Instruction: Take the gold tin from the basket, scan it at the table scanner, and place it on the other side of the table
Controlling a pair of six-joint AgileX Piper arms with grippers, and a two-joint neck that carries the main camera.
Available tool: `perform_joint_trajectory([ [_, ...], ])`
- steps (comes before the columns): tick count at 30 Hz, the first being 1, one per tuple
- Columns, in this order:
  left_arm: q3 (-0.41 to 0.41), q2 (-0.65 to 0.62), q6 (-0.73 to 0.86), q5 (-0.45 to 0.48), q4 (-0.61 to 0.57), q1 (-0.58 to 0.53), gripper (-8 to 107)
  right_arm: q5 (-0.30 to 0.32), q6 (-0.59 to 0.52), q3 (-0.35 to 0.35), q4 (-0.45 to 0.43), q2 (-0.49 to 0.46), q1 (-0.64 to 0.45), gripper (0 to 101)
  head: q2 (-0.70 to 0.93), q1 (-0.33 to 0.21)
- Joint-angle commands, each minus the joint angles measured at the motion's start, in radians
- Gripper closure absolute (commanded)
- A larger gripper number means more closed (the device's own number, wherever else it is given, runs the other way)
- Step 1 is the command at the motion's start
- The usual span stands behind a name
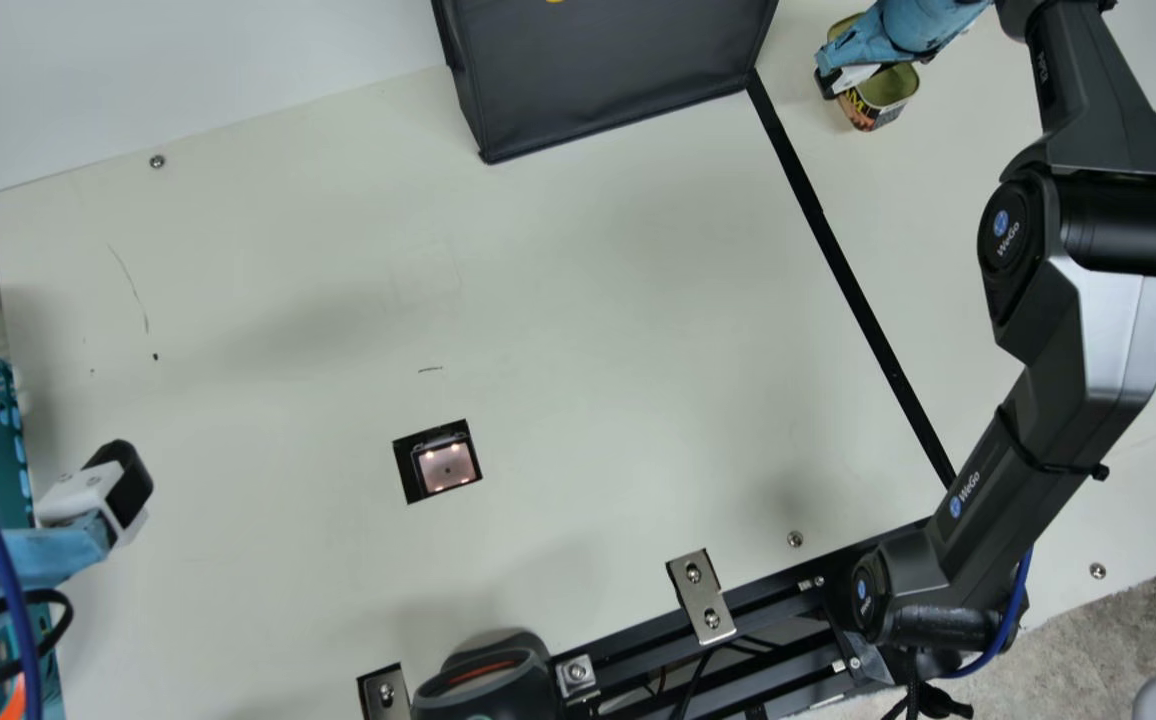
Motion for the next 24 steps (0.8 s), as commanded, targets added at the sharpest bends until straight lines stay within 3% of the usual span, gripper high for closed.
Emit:
perform_joint_trajectory([
  [1,0.0,0.0,0.0,0.0,0.0,0.0,9,-0.014,0.0,0.005,0.003,0.004,-0.004,101,-0.002,-0.03],
  [7,0.0,0.0,0.0,0.0,0.0,0.0,9,-0.042,-0.004,0.023,0.015,0.011,-0.017,101,-0.002,-0.03],
  [24,0.0,0.0,0.0,0.0,0.0,0.0,9,-0.089,-0.021,0.075,0.051,0.001,-0.041,45,-0.002,-0.03],
])
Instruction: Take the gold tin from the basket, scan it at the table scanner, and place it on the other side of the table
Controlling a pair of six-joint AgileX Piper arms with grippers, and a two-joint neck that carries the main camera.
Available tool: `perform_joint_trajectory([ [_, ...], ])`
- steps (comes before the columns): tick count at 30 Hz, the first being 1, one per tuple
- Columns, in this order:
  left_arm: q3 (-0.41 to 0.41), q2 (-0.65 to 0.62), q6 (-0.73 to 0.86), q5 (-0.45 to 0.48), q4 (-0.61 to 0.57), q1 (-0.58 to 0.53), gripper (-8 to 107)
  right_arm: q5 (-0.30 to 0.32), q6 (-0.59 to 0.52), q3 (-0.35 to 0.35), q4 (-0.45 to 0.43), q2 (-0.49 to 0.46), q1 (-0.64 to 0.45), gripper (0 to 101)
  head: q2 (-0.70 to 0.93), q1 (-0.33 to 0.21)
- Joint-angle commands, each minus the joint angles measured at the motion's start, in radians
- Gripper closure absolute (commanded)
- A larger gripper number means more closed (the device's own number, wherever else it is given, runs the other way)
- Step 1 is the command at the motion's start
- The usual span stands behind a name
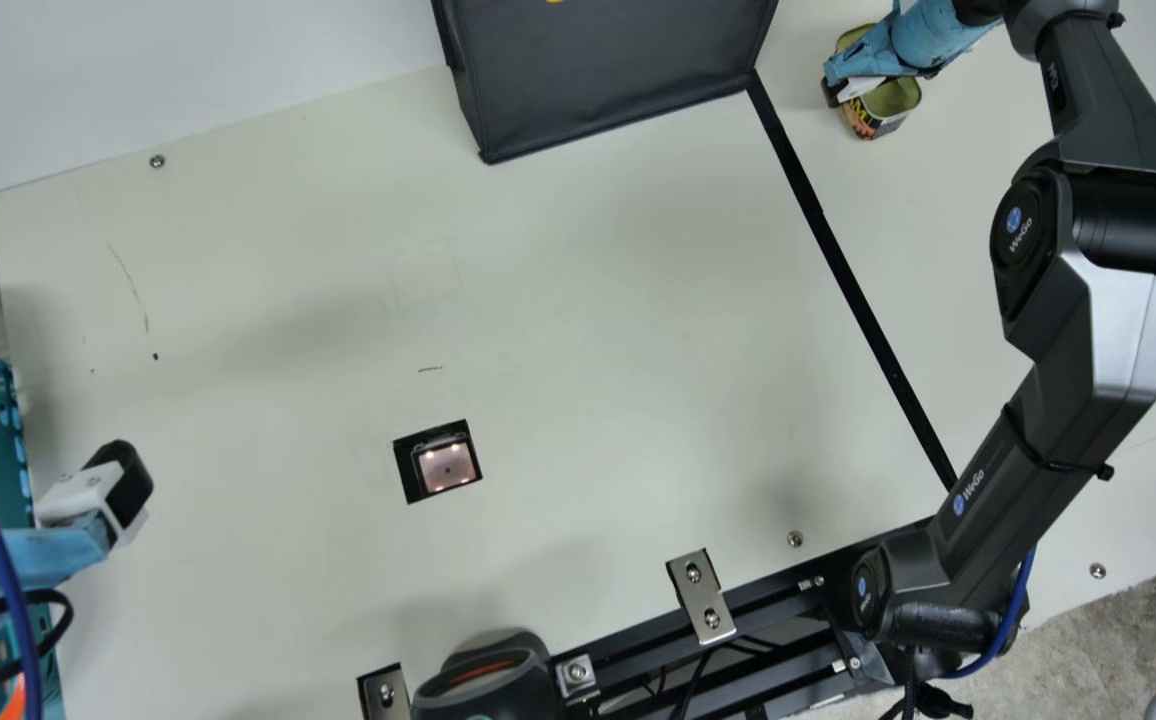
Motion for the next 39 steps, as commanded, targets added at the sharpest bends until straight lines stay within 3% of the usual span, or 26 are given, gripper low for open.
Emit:
perform_joint_trajectory([
  [1,0.0,0.0,0.0,0.0,0.0,0.0,9,-0.001,-0.004,0.003,-0.002,-0.002,-0.001,41,-0.002,-0.03],
  [11,0.0,0.0,0.0,0.0,0.0,0.0,9,-0.022,-0.027,0.028,0.013,-0.024,-0.014,8,-0.002,-0.03],
  [19,0.0,0.0,0.0,0.0,0.0,0.0,9,-0.059,-0.04,0.111,0.025,-0.124,-0.023,6,-0.002,-0.03],
  [30,0.0,0.0,0.0,0.0,0.0,0.0,9,-0.131,-0.052,0.387,0.044,-0.412,-0.025,6,-0.002,-0.03],
  [39,0.0,0.0,0.0,0.0,0.0,0.0,9,-0.169,0.005,0.638,0.04,-0.696,-0.008,6,-0.002,-0.03],
])
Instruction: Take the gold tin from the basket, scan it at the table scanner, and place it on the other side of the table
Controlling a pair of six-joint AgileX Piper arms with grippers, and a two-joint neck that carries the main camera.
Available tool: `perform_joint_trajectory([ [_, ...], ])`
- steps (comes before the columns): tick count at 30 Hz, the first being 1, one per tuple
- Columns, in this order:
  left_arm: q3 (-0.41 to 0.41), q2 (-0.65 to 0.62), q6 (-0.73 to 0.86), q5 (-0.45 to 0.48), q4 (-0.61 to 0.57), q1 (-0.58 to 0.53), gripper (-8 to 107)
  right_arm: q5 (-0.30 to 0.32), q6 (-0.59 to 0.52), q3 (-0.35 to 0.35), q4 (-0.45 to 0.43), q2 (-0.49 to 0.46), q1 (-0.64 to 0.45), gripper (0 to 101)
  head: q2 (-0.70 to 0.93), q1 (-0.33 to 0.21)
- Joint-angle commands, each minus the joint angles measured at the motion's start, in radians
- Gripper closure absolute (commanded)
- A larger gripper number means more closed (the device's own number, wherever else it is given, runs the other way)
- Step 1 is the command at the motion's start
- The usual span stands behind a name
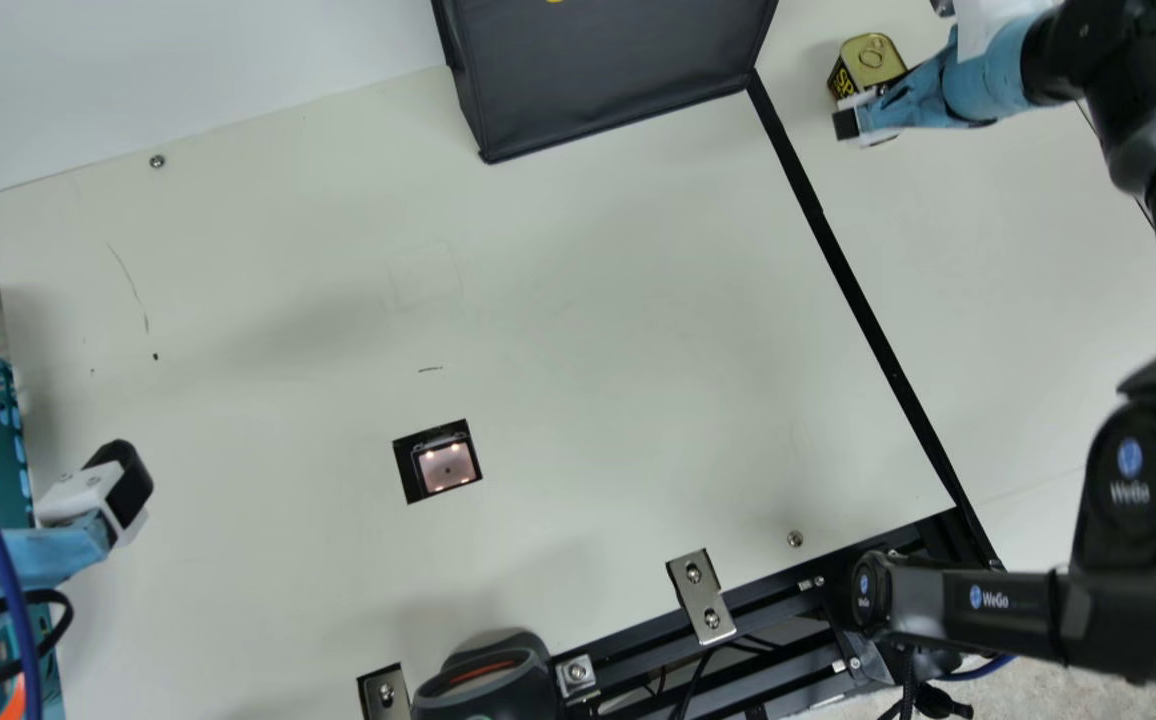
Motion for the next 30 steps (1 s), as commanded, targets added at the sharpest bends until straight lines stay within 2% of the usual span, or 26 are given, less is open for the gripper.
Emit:
perform_joint_trajectory([
  [1,0.0,0.0,0.0,0.0,0.0,0.0,9,-0.003,0.021,0.097,-0.007,-0.129,0.006,6,-0.002,-0.03],
  [10,0.0,0.0,0.0,0.0,0.0,0.0,9,0.028,0.129,0.272,-0.056,-0.407,0.058,6,-0.002,-0.03],
  [11,0.0,0.0,0.0,0.0,0.0,0.0,9,0.018,0.112,0.238,-0.048,-0.319,0.052,6,-0.002,-0.03],
  [13,0.0,0.0,0.0,0.0,0.0,0.0,9,0.037,0.129,0.268,-0.054,-0.375,0.059,6,-0.002,-0.03],
  [16,0.0,0.0,0.0,0.0,0.0,0.0,9,0.03,0.131,0.274,-0.055,-0.409,0.059,6,-0.002,-0.03],
  [30,-0.245,-0.17,0.236,0.216,-0.121,0.243,9,0.246,0.335,0.125,-0.133,-0.632,0.304,6,0.324,-0.03],
])
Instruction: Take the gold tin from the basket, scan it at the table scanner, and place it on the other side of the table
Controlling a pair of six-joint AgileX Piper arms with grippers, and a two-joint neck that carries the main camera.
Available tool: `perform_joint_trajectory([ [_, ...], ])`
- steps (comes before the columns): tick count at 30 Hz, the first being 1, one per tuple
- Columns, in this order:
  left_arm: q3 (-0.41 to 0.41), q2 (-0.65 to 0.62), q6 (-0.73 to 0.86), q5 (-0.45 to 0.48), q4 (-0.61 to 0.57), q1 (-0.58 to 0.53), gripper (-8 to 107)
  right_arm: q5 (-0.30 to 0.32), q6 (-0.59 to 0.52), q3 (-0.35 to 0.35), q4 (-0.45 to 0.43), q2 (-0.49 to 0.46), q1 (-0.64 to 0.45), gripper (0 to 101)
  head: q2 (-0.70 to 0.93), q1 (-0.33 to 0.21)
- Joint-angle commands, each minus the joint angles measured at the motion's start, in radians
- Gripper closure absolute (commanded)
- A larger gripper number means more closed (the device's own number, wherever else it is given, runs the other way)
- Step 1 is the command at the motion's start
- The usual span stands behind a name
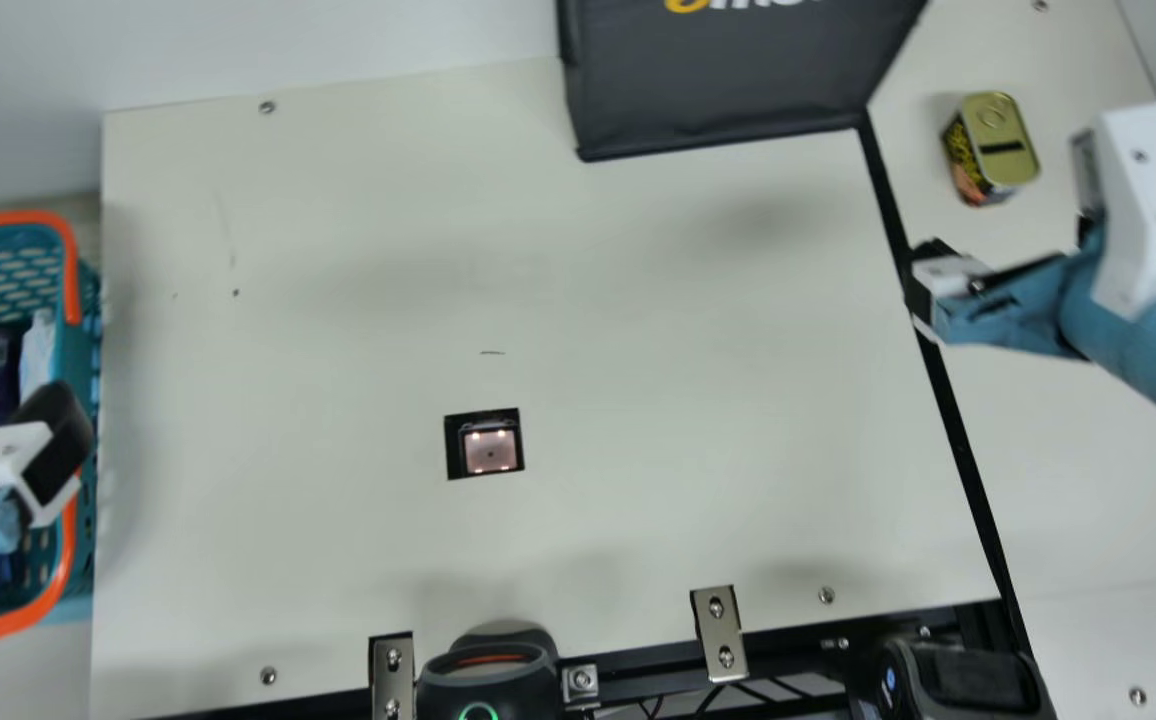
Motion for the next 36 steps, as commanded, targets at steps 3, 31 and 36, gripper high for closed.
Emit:
perform_joint_trajectory([
  [3,-0.032,-0.021,0.034,0.027,-0.018,0.031,9,0.069,0.067,-0.046,-0.023,-0.074,0.086,6,0.092,-0.029],
  [31,-0.049,-0.028,0.05,0.042,-0.019,0.048,9,0.195,0.177,-0.13,-0.066,-0.201,0.218,6,0.092,-0.029],
  [36,-0.049,-0.028,0.05,0.042,-0.019,0.048,9,0.195,0.177,-0.13,-0.066,-0.201,0.218,6,0.092,-0.029],
])
